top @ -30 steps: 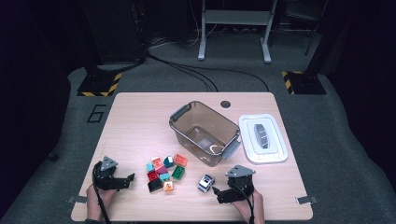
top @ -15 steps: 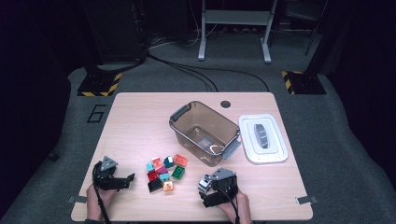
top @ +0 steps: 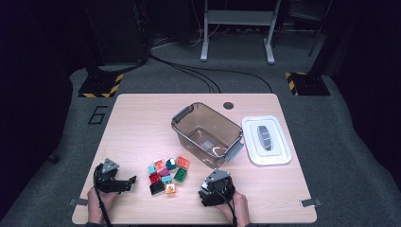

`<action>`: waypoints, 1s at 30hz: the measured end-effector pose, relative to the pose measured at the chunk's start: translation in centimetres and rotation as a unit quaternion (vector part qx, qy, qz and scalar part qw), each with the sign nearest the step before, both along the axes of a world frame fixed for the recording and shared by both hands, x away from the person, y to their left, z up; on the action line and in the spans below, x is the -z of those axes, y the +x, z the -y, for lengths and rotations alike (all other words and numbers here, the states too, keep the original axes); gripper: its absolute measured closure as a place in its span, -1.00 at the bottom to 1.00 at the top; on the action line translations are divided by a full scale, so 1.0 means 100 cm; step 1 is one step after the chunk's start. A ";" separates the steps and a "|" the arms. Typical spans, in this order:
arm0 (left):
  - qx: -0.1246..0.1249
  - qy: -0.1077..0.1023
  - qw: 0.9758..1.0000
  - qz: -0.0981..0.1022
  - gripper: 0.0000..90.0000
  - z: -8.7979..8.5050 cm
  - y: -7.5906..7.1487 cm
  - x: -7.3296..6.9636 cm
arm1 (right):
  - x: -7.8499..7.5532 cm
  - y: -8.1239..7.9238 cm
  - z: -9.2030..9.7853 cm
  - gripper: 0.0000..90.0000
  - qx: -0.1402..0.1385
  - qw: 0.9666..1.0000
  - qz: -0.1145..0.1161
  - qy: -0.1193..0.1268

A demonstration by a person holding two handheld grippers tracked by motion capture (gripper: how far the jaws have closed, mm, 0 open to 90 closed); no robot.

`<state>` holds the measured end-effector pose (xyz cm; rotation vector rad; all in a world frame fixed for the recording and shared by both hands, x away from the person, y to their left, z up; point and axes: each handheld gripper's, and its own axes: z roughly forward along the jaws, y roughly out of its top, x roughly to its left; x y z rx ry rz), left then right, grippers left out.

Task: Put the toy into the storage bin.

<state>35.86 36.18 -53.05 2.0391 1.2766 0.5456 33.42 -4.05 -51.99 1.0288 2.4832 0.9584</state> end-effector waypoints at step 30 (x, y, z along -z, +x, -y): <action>0.000 0.000 1.000 0.000 -0.91 0.000 0.000 0.000 | -0.017 -0.006 0.003 -0.44 -0.015 1.000 0.010 0.018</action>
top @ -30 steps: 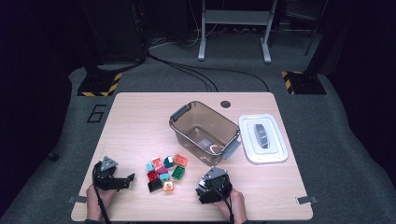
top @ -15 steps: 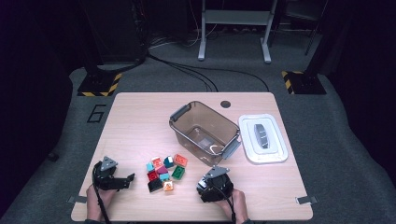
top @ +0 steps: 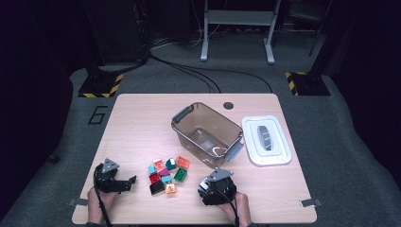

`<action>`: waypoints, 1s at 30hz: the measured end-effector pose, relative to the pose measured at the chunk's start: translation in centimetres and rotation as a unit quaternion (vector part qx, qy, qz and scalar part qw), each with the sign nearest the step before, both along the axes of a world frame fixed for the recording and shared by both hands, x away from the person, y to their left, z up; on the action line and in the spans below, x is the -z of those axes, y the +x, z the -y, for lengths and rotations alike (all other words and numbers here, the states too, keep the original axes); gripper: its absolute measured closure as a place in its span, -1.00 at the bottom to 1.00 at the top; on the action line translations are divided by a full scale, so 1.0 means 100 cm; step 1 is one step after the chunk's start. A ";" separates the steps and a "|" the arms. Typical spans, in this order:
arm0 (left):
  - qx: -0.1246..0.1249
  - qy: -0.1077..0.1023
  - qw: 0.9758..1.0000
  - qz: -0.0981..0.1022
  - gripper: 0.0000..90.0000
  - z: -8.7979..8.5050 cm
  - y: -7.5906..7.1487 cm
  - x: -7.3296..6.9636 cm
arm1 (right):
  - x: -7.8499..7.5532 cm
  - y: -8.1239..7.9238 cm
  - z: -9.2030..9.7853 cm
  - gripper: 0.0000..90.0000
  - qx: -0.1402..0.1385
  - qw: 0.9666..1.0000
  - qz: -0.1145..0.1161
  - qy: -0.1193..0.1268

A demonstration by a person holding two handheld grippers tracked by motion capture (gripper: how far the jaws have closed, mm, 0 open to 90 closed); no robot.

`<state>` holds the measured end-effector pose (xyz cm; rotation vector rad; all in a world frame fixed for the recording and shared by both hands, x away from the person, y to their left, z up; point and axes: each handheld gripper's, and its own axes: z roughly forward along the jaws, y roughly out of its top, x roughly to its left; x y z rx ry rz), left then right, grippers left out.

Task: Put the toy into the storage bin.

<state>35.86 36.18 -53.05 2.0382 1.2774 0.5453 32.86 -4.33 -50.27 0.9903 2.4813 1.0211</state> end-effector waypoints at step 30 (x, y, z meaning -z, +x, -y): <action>0.001 0.001 1.000 0.000 -0.91 0.000 0.000 0.000 | -0.051 0.020 -0.040 -0.44 -0.069 0.997 0.018 0.029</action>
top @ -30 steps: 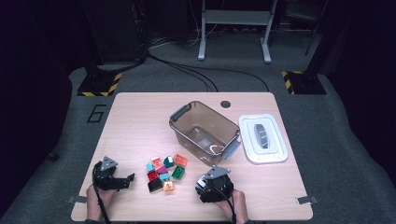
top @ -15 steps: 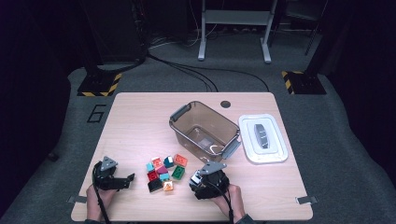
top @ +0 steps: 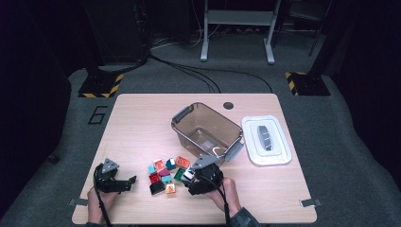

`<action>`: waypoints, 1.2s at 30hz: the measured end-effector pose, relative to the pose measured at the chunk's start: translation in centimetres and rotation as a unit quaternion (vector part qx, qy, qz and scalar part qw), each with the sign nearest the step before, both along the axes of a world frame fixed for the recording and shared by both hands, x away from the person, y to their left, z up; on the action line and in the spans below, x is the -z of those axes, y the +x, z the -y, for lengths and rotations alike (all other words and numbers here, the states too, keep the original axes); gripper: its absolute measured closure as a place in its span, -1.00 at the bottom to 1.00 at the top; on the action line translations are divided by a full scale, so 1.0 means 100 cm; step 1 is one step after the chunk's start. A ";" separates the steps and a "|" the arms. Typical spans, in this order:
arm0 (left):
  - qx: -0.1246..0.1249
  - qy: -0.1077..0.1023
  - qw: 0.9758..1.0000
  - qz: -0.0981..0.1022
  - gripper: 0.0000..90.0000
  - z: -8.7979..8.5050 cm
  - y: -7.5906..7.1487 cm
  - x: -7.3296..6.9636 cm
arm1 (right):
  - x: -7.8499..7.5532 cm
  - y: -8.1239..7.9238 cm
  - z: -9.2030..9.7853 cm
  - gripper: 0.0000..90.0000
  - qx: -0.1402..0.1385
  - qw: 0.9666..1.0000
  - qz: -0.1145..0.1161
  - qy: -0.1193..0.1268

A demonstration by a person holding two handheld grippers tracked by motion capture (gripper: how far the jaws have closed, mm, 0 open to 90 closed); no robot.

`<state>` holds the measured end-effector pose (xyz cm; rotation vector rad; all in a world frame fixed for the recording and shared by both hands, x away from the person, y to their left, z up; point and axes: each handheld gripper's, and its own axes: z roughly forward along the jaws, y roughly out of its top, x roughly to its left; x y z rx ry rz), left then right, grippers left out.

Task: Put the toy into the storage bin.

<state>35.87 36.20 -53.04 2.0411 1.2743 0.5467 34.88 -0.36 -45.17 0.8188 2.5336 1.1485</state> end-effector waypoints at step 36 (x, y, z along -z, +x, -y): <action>-0.001 -0.001 1.000 0.000 -0.91 0.000 0.000 0.000 | -0.099 0.067 0.034 -0.44 0.044 0.998 0.038 0.017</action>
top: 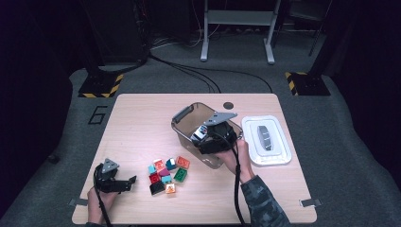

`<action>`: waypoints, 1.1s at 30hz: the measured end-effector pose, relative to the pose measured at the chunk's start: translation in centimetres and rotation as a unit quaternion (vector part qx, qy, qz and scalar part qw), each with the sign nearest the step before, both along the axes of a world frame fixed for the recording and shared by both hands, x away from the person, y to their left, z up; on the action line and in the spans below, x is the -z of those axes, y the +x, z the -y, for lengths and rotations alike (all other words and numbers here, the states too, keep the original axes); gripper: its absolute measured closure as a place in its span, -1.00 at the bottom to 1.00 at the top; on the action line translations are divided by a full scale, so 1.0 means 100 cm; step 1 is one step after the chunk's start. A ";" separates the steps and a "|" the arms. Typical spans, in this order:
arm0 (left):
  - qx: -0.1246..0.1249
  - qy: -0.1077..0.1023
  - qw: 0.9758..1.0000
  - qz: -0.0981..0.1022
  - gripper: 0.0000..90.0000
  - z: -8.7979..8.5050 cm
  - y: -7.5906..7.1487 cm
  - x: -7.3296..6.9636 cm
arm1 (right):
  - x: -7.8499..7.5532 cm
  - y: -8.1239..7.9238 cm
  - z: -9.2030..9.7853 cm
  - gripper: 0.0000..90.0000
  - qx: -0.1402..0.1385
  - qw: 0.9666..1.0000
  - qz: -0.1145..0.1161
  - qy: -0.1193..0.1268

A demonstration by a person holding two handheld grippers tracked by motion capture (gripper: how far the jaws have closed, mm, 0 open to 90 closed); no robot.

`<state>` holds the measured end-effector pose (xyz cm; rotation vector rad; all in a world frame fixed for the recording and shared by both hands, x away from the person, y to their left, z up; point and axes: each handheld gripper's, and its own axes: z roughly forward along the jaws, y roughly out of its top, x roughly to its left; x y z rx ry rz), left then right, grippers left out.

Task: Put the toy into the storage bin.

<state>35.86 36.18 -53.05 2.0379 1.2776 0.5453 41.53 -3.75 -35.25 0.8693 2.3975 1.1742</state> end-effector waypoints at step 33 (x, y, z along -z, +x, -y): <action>-0.002 -0.003 1.000 0.000 -0.90 0.000 -0.001 0.000 | 0.025 0.018 0.041 -0.07 0.041 0.996 -0.076 -0.039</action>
